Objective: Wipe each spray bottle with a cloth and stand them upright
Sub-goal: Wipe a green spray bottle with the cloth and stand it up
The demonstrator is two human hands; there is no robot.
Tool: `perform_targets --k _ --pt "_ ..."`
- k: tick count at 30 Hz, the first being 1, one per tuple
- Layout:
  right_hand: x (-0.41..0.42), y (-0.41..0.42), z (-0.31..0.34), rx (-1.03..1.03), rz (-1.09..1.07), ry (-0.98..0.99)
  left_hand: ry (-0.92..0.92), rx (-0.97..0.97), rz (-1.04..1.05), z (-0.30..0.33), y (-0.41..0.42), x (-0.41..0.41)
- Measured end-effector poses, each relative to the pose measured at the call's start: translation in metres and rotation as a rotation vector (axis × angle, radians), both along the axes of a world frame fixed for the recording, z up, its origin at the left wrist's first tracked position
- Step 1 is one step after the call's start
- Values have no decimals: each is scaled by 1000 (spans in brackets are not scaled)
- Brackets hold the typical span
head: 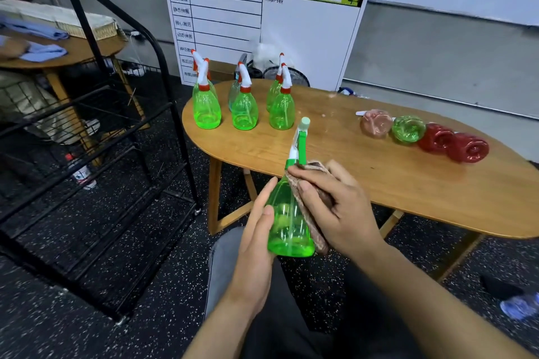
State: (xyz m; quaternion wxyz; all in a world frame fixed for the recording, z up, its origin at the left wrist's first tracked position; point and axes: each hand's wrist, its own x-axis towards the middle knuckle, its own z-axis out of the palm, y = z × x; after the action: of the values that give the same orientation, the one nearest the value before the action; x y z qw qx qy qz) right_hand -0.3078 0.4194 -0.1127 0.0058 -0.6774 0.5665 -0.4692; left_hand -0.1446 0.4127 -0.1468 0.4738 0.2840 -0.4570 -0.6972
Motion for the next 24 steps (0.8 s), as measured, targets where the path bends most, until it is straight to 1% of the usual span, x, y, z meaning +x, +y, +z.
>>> perform_targets --k 1,2,3,6,9,10,11,13,17,19,21,24 --pt "3 -2 -1 40 -23 -34 2 -2 -3 0 0 0" --pt "8 -2 -2 46 -43 -22 4 1 -5 -1 -1 1" --pt "12 0 -5 27 -50 30 10 6 -10 -2 -2 1" --pt "19 16 -12 -60 55 246 20 17 -2 -4 -3 3" --pt "16 31 -23 -200 221 570 31 45 12 -5 -4 3" --pt "14 34 -25 -219 259 628 34 45 10 -5 -5 3" --pt "12 35 -26 -226 277 642 34 41 11 -5 -4 2" --pt "9 34 -22 -210 250 544 30 29 14 -5 -3 1" --pt "1 13 -3 -127 37 116 12 -1 14 -4 -1 2" --pt "0 2 1 -52 -22 -29 -2 -18 12 -2 -1 1" --pt "4 -3 -4 -18 -30 -57 1 -10 7 0 -1 2" --pt "15 8 -18 -45 59 82 23 20 0 -2 -5 5"
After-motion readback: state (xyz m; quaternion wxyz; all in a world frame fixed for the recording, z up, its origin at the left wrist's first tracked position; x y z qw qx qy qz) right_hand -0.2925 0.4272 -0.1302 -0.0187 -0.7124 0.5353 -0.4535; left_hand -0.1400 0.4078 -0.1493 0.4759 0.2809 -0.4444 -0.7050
